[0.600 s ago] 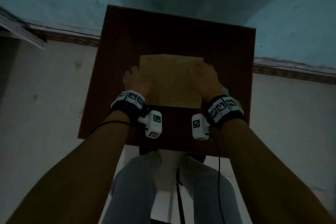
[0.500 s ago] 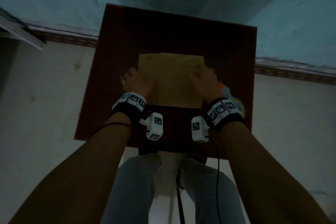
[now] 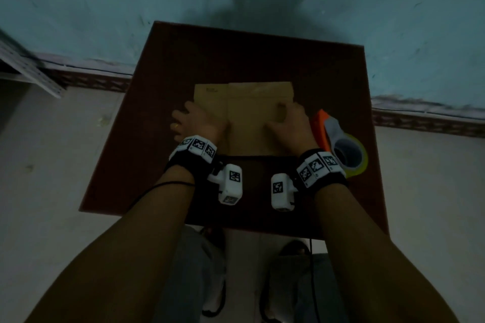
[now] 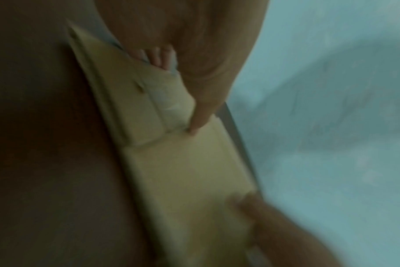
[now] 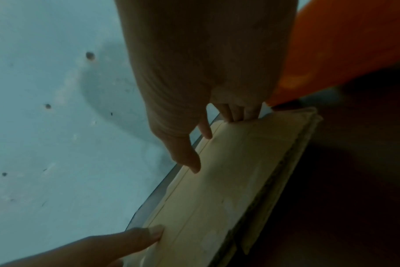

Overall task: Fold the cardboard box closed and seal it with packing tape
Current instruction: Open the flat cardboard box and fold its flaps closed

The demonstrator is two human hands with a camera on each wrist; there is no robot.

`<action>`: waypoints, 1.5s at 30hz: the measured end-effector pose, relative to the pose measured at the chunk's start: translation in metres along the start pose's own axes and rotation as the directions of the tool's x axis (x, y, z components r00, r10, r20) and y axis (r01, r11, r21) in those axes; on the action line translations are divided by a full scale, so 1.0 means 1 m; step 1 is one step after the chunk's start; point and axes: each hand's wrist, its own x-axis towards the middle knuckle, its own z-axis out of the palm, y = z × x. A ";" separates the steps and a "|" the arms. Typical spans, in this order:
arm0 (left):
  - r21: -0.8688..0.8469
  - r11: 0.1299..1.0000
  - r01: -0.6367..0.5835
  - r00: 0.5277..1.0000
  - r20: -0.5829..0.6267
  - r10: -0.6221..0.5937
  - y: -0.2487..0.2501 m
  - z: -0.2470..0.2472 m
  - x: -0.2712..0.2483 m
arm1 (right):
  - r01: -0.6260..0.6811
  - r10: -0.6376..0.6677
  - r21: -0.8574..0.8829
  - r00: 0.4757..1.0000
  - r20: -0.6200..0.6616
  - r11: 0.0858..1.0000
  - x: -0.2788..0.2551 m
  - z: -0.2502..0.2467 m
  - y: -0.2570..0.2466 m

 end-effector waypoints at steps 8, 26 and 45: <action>-0.095 0.991 0.099 0.982 0.172 -0.082 -0.041 -0.036 -0.043 | 0.040 -0.039 0.095 0.999 -0.004 0.995 -0.074 -0.015 -0.006; -0.829 0.545 -0.127 0.945 0.065 0.319 -0.008 -0.067 -0.050 | 0.295 -0.138 0.470 0.930 -0.340 0.832 -0.073 -0.040 -0.030; -0.974 0.188 0.127 0.871 0.200 0.449 -0.015 -0.076 -0.019 | 0.214 0.025 0.802 0.961 -0.274 0.558 -0.064 -0.031 -0.058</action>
